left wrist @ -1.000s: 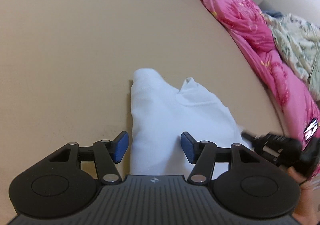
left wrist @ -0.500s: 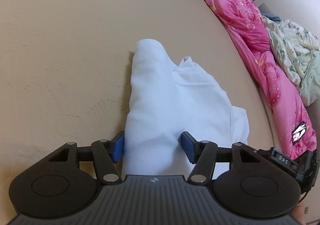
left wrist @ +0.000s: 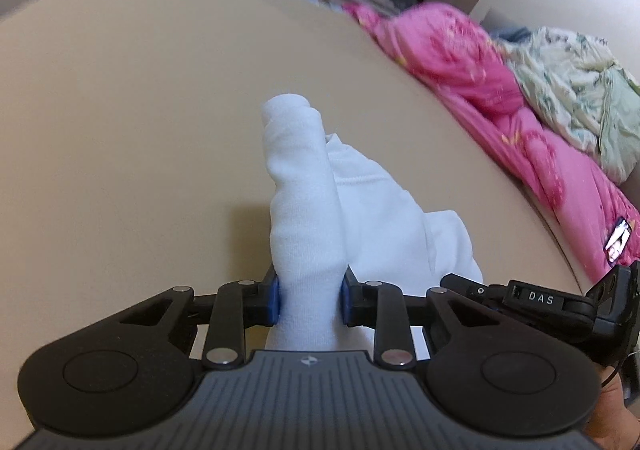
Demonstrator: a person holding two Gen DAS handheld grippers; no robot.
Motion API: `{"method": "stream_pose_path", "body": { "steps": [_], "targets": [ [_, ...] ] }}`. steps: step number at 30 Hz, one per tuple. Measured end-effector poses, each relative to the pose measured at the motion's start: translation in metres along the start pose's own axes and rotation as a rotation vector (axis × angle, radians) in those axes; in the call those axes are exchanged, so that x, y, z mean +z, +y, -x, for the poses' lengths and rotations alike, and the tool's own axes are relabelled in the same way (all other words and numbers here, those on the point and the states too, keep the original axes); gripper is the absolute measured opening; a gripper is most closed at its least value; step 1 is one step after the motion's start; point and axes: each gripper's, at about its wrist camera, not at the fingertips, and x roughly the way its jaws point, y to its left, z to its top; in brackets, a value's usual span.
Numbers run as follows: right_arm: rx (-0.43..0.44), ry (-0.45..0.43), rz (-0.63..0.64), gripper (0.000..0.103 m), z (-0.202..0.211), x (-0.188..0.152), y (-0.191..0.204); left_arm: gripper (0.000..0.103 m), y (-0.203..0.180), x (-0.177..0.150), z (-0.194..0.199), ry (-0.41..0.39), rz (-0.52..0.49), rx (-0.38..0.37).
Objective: Fold small clothes
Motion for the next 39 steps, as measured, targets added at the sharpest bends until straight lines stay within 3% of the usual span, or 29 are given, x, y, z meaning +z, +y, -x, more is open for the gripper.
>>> {"method": "stream_pose_path", "body": {
  "steps": [2,4,5,8,10,13,16,21,23,24,25,29,33,36,38,39],
  "targets": [
    [0.069,-0.026,0.026,0.020,-0.010,0.002,0.021,0.032,0.016,0.020,0.018,-0.039,-0.012,0.008],
    [0.122,-0.062,0.062,0.021,-0.017,0.004,0.041,0.044,0.034,0.035,0.033,-0.070,-0.019,0.039],
    [0.122,-0.079,0.080,0.022,-0.025,0.007,0.046,0.045,0.045,0.040,0.037,-0.079,-0.007,0.076],
    [0.003,-0.081,0.111,0.046,-0.035,0.011,0.050,0.045,0.078,0.041,0.048,-0.049,0.047,0.139],
    [-0.051,-0.082,0.102,0.046,-0.035,0.013,0.045,0.045,0.088,0.030,0.058,-0.037,0.008,0.139],
    [-0.009,-0.038,0.133,0.047,-0.034,0.005,0.049,0.050,0.100,0.002,0.068,-0.004,-0.040,0.137],
    [0.026,0.051,0.181,0.057,-0.037,-0.012,0.055,0.053,0.116,-0.026,0.061,0.032,0.013,0.137],
    [0.042,0.149,0.268,0.057,-0.055,-0.041,0.080,0.052,0.134,-0.048,0.037,0.103,0.091,0.117],
    [0.040,0.166,0.308,0.048,-0.051,-0.051,0.090,0.052,0.136,-0.049,0.031,0.117,0.075,0.118],
    [0.034,0.167,0.330,0.015,-0.047,-0.053,0.091,0.052,0.138,-0.050,0.027,0.136,0.078,0.119],
    [0.032,0.164,0.340,0.003,-0.045,-0.053,0.092,0.052,0.139,-0.052,0.024,0.158,0.081,0.119],
    [0.008,0.141,0.249,0.002,-0.017,-0.045,0.081,0.053,0.142,-0.054,0.026,0.207,0.069,0.122],
    [-0.093,0.163,0.264,0.003,-0.031,-0.049,0.072,0.053,0.138,-0.051,0.045,0.162,0.019,0.131],
    [-0.091,0.116,0.335,0.011,-0.029,-0.054,0.086,0.053,0.131,-0.047,0.060,0.086,-0.007,0.094],
    [-0.057,0.044,0.425,0.025,-0.020,-0.061,0.104,0.053,0.127,-0.048,0.057,0.093,-0.018,0.092],
    [-0.025,0.047,0.447,0.041,-0.020,-0.063,0.108,0.053,0.125,-0.050,0.052,0.112,-0.037,0.116]
  ]
}}
